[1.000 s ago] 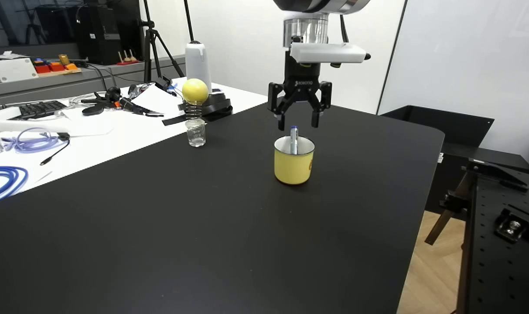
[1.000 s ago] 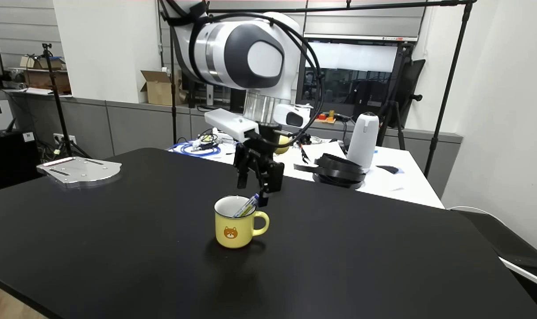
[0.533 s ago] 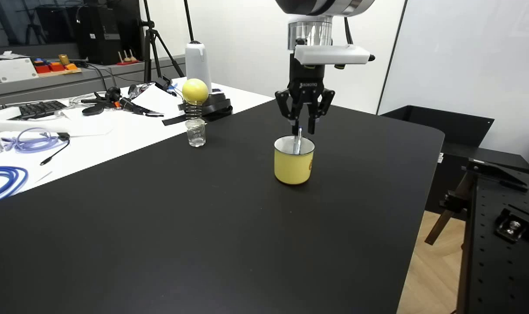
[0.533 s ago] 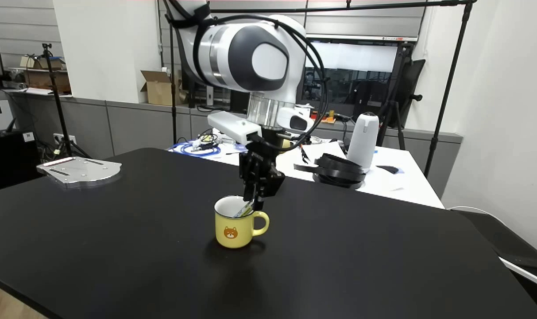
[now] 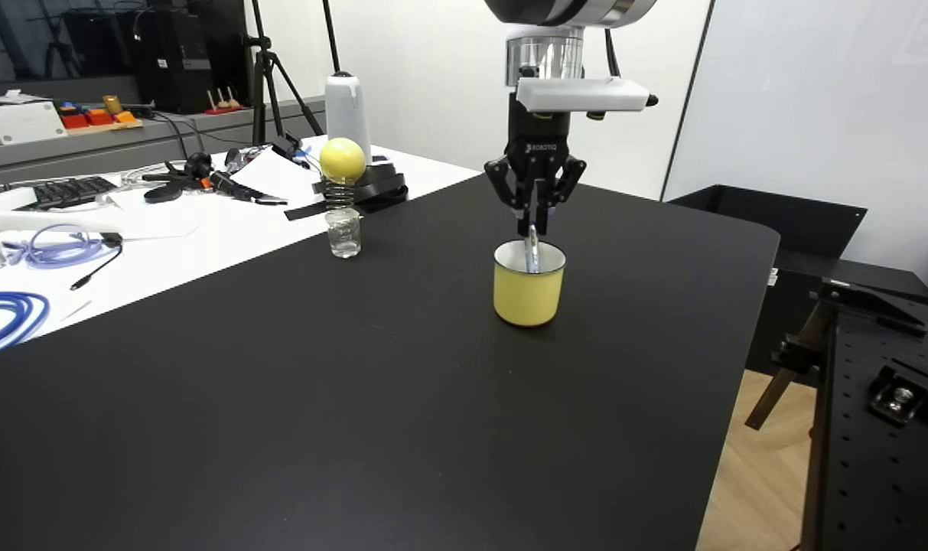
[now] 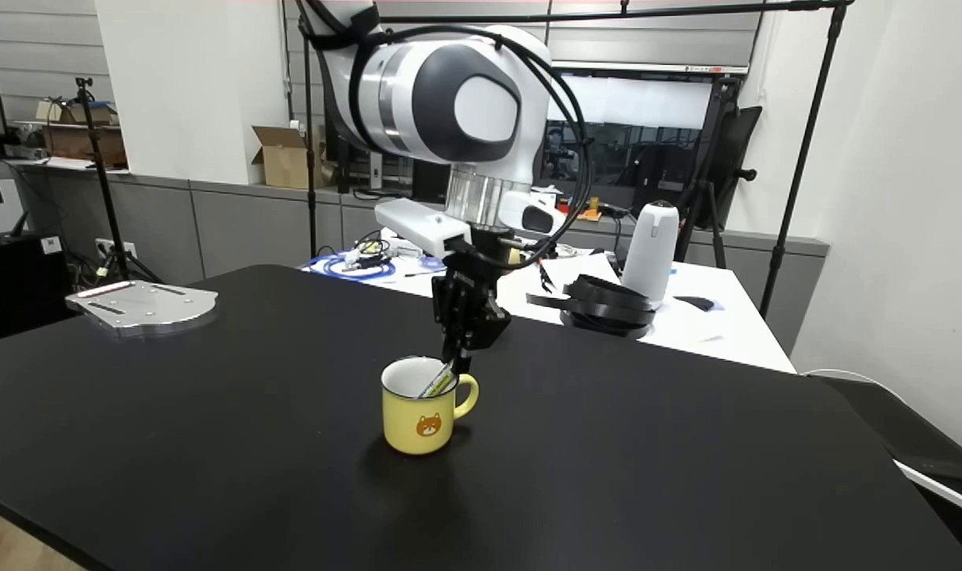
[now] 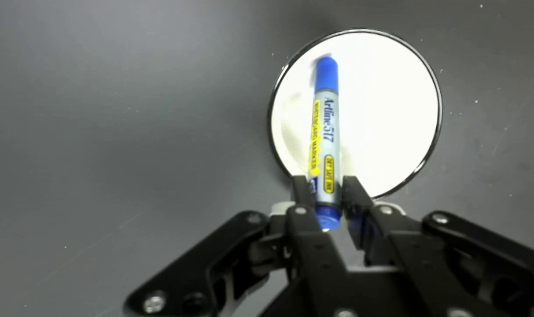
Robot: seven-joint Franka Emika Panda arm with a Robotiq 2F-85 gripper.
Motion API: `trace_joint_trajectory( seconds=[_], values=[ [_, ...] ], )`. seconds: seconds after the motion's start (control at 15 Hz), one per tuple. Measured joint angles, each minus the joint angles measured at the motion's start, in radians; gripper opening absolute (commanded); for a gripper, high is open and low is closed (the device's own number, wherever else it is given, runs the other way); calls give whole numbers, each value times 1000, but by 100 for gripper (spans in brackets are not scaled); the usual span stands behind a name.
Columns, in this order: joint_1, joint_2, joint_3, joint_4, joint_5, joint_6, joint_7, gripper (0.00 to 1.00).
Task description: Take the marker out of the cup and put it on the table
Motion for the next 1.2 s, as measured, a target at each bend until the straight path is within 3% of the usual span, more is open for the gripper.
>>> trace_joint_trajectory(
  seconds=[0.47, 0.93, 1.2],
  values=[
    [13, -65, 1, 10, -4, -26, 0, 6],
    [18, -235, 28, 27, 7, -194, -19, 6],
    [19, -240, 52, 59, 45, -248, -71, 6]
  ],
)
